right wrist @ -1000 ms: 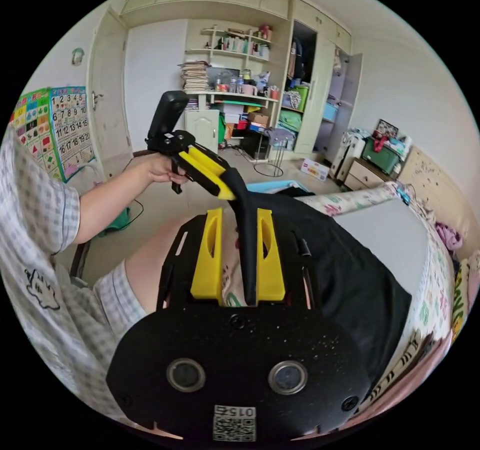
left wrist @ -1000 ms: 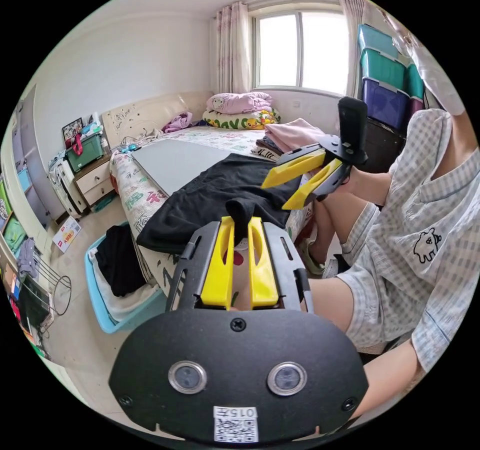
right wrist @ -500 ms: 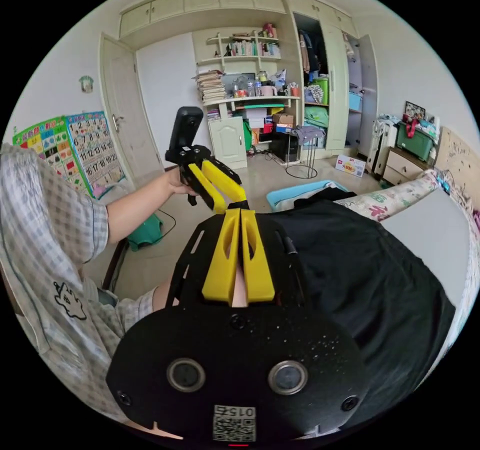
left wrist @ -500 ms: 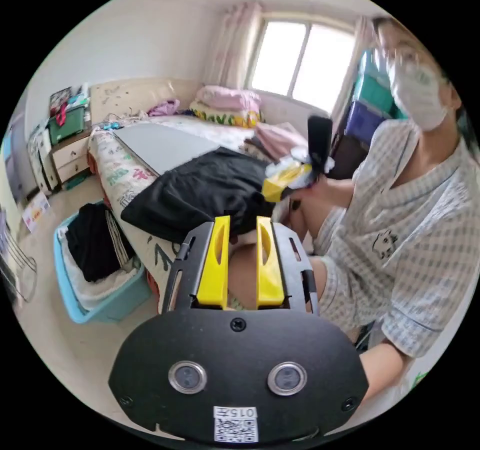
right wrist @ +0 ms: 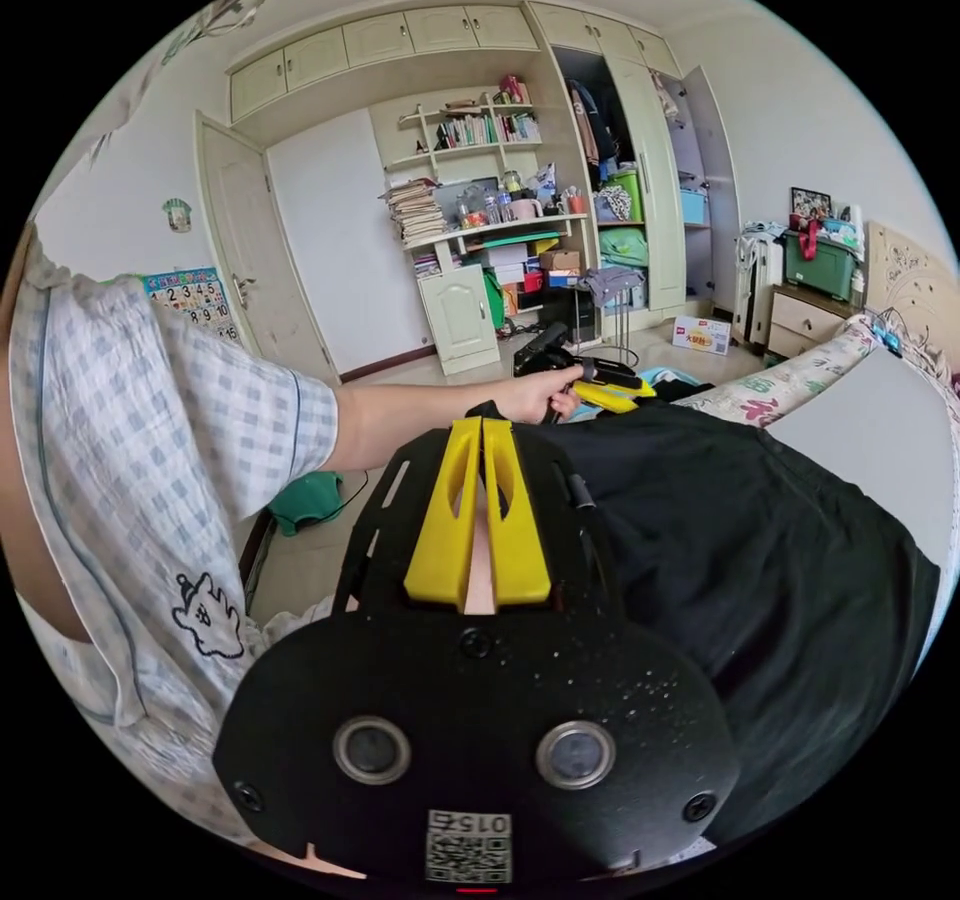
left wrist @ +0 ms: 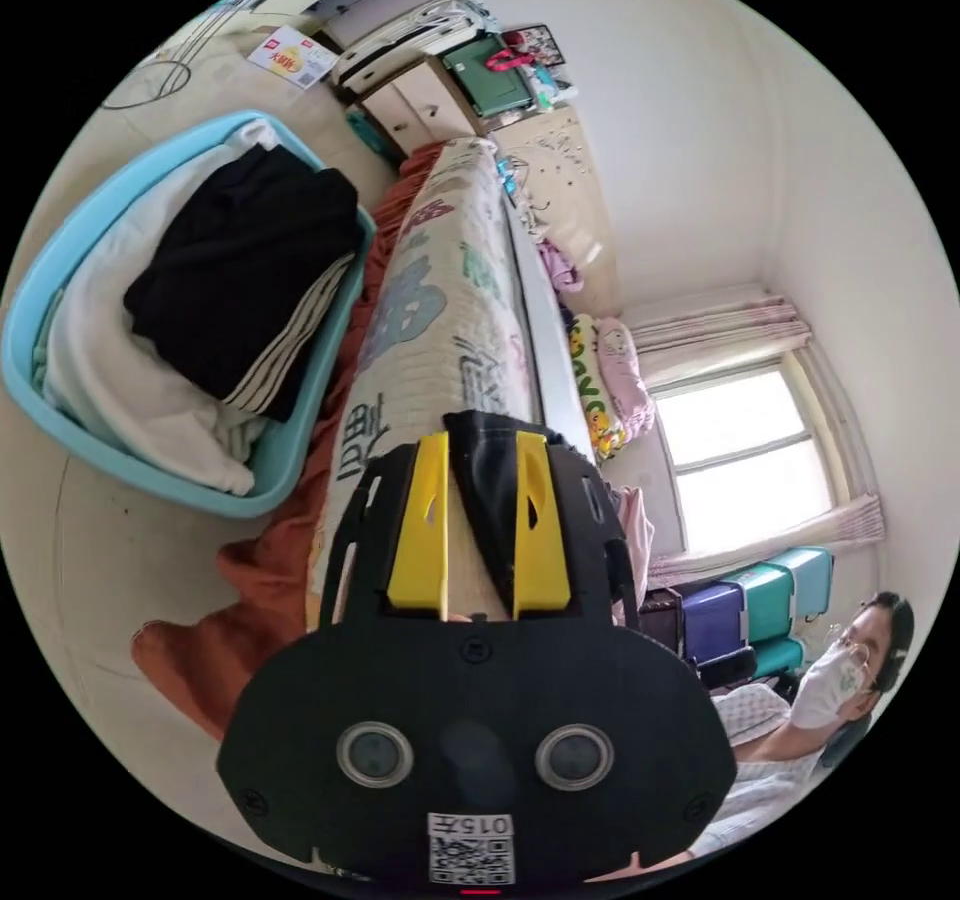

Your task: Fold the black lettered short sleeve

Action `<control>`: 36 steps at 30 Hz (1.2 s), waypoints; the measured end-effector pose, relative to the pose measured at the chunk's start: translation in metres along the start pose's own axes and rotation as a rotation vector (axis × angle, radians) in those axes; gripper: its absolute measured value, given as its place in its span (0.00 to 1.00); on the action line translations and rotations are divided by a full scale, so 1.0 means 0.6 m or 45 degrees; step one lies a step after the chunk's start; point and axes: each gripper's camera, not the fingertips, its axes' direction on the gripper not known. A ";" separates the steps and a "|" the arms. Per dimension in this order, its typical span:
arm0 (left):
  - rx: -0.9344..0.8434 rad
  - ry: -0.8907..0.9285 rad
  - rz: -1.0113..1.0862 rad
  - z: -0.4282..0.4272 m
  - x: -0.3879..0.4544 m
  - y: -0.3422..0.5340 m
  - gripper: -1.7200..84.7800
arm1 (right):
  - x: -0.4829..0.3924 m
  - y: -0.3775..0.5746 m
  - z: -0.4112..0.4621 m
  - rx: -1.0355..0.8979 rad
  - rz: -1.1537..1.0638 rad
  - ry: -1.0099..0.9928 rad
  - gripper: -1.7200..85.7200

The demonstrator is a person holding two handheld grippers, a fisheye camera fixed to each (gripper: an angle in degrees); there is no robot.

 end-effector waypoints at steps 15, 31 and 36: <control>0.160 0.196 0.421 0.028 0.370 -0.032 0.02 | 0.128 0.013 -0.441 0.455 0.409 0.376 0.01; -0.343 -0.144 0.452 0.831 0.536 0.075 0.09 | 0.331 0.188 -0.739 0.361 1.175 0.819 0.01; -0.318 0.020 0.520 0.782 0.532 0.080 0.12 | 0.371 0.174 -0.781 0.482 1.194 0.679 0.02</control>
